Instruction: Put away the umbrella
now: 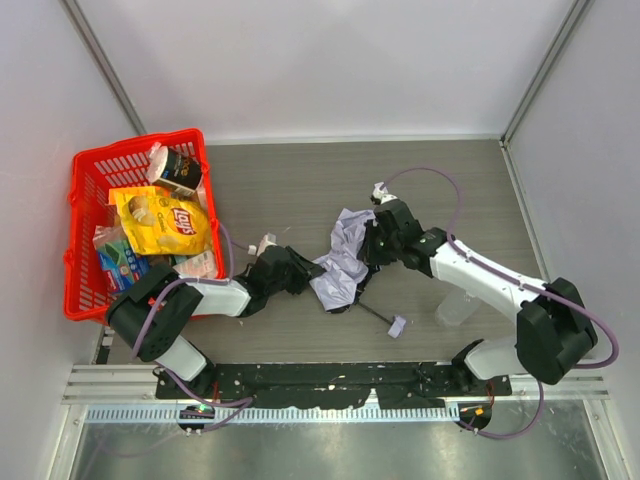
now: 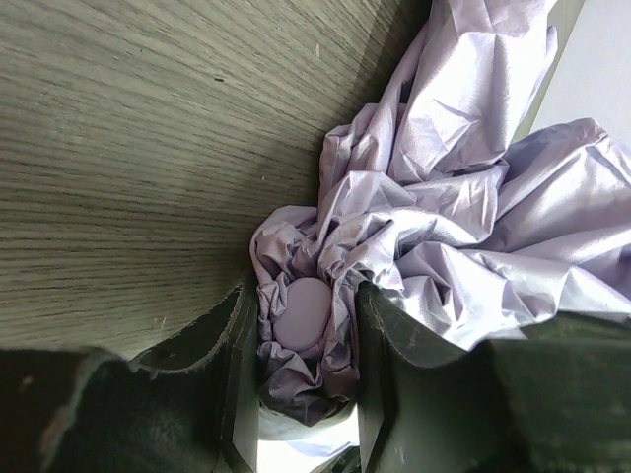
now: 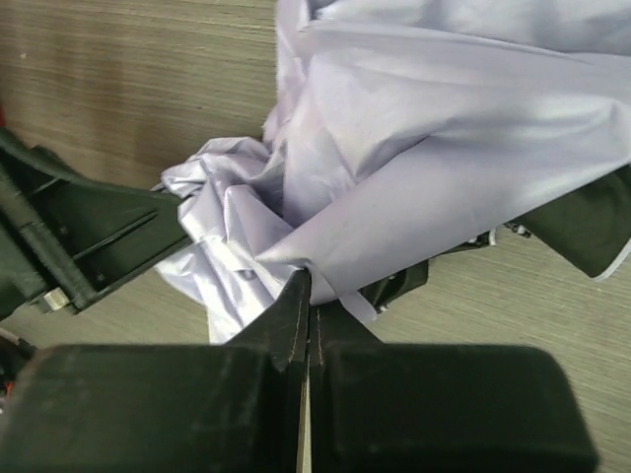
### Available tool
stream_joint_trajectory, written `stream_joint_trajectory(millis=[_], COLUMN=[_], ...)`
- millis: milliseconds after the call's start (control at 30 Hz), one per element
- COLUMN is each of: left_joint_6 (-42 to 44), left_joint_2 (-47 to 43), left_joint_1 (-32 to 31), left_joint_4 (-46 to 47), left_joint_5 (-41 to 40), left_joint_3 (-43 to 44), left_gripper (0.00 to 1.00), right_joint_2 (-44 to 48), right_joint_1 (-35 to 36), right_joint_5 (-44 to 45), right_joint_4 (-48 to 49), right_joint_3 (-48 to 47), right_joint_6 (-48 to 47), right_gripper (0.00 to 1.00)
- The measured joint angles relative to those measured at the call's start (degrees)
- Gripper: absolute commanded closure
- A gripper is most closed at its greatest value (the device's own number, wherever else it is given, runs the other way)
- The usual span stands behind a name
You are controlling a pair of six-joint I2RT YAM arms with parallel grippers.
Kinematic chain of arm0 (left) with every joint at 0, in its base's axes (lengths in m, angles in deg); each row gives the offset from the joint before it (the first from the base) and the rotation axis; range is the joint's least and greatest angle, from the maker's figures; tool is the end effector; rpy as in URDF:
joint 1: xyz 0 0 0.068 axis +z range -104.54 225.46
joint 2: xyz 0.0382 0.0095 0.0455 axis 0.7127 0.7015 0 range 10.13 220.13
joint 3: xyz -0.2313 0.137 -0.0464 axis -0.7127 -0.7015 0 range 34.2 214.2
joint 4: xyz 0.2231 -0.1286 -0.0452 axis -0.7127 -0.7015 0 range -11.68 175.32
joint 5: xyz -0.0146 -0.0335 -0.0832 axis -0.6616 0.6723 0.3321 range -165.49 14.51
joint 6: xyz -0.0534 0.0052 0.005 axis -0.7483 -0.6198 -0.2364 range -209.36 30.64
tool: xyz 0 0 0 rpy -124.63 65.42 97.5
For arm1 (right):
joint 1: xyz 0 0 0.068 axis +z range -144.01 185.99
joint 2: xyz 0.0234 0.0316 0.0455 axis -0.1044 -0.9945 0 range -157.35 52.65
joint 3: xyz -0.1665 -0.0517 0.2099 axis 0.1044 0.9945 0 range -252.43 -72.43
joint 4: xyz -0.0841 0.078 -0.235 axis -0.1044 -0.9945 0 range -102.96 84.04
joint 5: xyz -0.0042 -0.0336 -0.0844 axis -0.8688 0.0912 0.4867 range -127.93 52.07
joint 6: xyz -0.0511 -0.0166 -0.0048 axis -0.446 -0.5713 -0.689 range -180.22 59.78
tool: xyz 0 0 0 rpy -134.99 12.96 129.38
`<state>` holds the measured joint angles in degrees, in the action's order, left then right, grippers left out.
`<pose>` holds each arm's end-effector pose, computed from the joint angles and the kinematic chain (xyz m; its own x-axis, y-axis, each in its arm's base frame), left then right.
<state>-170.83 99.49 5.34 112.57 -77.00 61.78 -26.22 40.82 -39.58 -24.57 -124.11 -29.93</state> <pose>0.2117 -0.1770 0.1279 -0.6848 -0.7157 -0.1371 -0.3355 0.4767 -0.8125 0.2381 0.1669 0.2353 -0.8045 0.0544 -0.5915 -0.2103 0.9052 0.3693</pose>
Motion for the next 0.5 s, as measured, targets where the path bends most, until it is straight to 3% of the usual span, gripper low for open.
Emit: stream_joint_trajectory(millis=[367,500], left_joint_6=[-1.1,-1.2], left_joint_2=[0.1,0.1], left_joint_1=[0.0,0.0], left_joint_4=[1.7,1.9], left_joint_5=[-0.2,-0.2], left_joint_3=[-1.1,-1.3], left_gripper=[1.00,1.00], right_joint_2=[12.6,11.3], right_joint_1=[1.3,-0.9], right_joint_5=[-7.5,-13.3], right_joint_4=[-3.6,-0.5], right_joint_3=[-4.0,-3.1], right_joint_6=[5.2,7.9], right_gripper=[0.99,0.99])
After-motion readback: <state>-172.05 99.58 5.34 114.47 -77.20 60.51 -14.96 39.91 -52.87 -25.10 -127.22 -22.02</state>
